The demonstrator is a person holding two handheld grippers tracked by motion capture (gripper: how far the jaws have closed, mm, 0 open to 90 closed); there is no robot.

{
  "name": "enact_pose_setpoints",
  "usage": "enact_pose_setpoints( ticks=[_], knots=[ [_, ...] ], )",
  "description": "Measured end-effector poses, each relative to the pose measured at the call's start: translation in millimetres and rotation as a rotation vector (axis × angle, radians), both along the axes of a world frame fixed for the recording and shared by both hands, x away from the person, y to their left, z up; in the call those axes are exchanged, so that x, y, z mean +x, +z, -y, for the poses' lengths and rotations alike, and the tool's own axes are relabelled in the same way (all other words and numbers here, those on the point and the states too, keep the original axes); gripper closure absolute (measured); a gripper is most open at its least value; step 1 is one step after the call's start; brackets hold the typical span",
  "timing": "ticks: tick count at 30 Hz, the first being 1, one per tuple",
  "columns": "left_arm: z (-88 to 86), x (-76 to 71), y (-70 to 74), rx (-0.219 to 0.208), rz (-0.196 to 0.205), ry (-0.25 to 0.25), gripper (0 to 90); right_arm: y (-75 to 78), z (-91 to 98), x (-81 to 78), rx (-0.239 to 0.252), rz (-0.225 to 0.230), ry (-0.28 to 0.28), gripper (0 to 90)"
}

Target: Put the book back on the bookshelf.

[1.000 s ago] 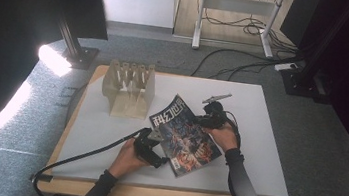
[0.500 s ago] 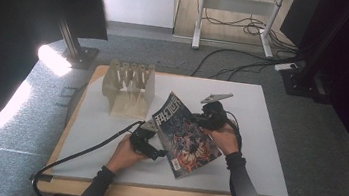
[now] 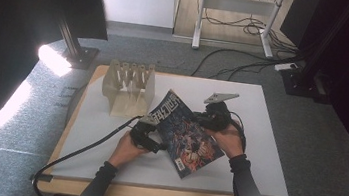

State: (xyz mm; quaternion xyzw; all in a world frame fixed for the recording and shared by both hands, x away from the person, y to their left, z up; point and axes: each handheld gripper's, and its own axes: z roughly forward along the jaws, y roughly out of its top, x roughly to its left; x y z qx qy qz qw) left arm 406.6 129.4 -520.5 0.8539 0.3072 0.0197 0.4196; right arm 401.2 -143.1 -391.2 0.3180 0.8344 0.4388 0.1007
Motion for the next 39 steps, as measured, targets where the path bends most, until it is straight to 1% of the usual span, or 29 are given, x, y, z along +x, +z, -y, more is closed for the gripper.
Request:
enact_pose_setpoints(
  ticks=[1, 2, 4, 5, 7, 8, 9, 10, 11, 12, 13, 14, 15, 16, 17, 18, 19, 20, 21, 24, 25, 27, 32, 33, 34, 35, 36, 39],
  knots=[
    [-0.3, 0.4, 2.0, -0.019, -0.001, 0.003, 1.7, -0.3, 0.6, 0.1, 0.004, 0.002, 0.002, 81.6],
    [-0.6, 0.7, 3.3, -0.025, -0.003, 0.007, 1.8, -0.4, 1.4, 0.0, 0.007, -0.002, 0.007, 81.6],
    [-1.3, 0.5, 5.7, -0.028, 0.005, 0.007, 2.3, -0.3, 2.6, -0.2, 0.012, -0.002, 0.007, 81.6],
    [-1.9, -0.3, 8.0, -0.024, 0.017, 0.008, 2.9, -0.3, 3.2, -0.1, 0.013, -0.001, 0.009, 81.6],
    [-2.9, -1.4, 12.5, -0.028, 0.03, 0.01, 3.1, 0.2, 4.7, -0.7, 0.018, -0.004, 0.012, 81.6],
    [-2.9, -1.4, 12.5, -0.028, 0.03, 0.01, 3.1, 0.2, 4.7, -0.7, 0.018, -0.004, 0.012, 81.6],
    [-3.7, -2.5, 18.4, -0.027, 0.051, 0.014, 3.1, 0.5, 5.8, -0.4, 0.025, -0.003, 0.014, 81.6],
    [-3.7, -2.5, 18.4, -0.027, 0.051, 0.014, 3.1, 0.5, 5.8, -0.4, 0.025, -0.003, 0.014, 81.6],
    [-4.0, -3.3, 24.3, -0.026, 0.07, 0.018, 3.1, 1.1, 6.3, -0.5, 0.03, -0.005, 0.014, 81.6],
    [-4.0, -3.3, 24.3, -0.026, 0.07, 0.018, 3.2, 1.3, 6.5, -0.6, 0.032, -0.006, 0.015, 81.6],
    [-4.2, -3.7, 27.8, -0.035, 0.082, 0.02, 3.7, 1.6, 6.7, -0.6, 0.035, -0.007, 0.017, 81.5],
    [-4.2, -3.7, 27.8, -0.035, 0.082, 0.02, 4.8, 1.9, 6.8, -0.7, 0.037, -0.008, 0.017, 81.6],
    [-4.1, -3.4, 27.9, -0.041, 0.079, 0.033, 5.8, 2.1, 7.0, -0.9, 0.035, -0.008, 0.017, 81.6],
    [-3.4, -3.2, 26.9, -0.033, 0.072, 0.047, 6.6, 2.0, 7.2, -1.0, 0.036, -0.007, 0.016, 81.6],
    [-2.4, -3.6, 25.5, -0.021, 0.076, 0.074, 10.4, 1.6, 7.4, -0.9, 0.039, -0.008, 0.017, 81.6],
    [-1.8, -3.1, 23.4, -0.015, 0.072, 0.082, 15.5, 1.0, 7.6, -0.9, 0.04, -0.008, 0.018, 81.5],
    [-1.8, -3.1, 23.4, -0.015, 0.072, 0.082, 16.3, 0.3, 7.6, -0.7, 0.039, -0.005, 0.019, 81.6],
    [-1.4, -1.8, 21.4, -0.018, 0.055, 0.08, 16.2, -0.5, 7.4, -0.7, 0.038, -0.008, 0.019, 81.5],
    [-1.0, 0.7, 18.2, -0.03, 0.018, 0.082, 16.1, -1.3, 7.0, -0.5, 0.037, -0.01, 0.022, 81.5],
    [-1.9, 2.2, 18.2, -0.043, -0.001, 0.081, 16.4, -3.5, 6.4, 0.3, 0.034, -0.009, 0.024, 81.5],
    [-3.1, 1.4, 20.7, -0.044, 0.009, 0.085, 18.0, -3.9, 6.6, 0.5, 0.034, -0.009, 0.023, 81.5],
    [-5.0, 0.3, 25.1, -0.047, 0.023, 0.086, 24.2, -4.2, 8.2, 0.6, 0.035, -0.012, 0.02, 81.5],
    [-9.9, -2.6, 39.4, -0.082, 0.056, 0.103, 39.5, -3.6, 15.0, 0.0, 0.058, -0.009, 0.009, 81.5],
    [-9.9, -2.6, 39.4, -0.082, 0.056, 0.103, 43.1, -3.6, 15.0, 0.0, 0.058, -0.009, 0.009, 81.5],
    [-10.8, -2.6, 41.6, -0.083, 0.058, 0.099, 43.1, -3.3, 16.3, -0.2, 0.062, -0.006, 0.008, 81.4],
    [-11.7, -2.4, 44.9, -0.082, 0.057, 0.097, 45.4, -2.9, 17.4, -0.4, 0.068, -0.001, 0.01, 81.4],
    [-11.7, -2.4, 44.9, -0.082, 0.057, 0.097, 46.2, -2.9, 17.4, -0.4, 0.068, -0.001, 0.01, 81.4],
    [-13.1, -2.6, 51.5, -0.082, 0.058, 0.098, 48.8, -2.2, 16.6, -0.9, 0.069, 0.006, 0.012, 81.4]
  ],
)
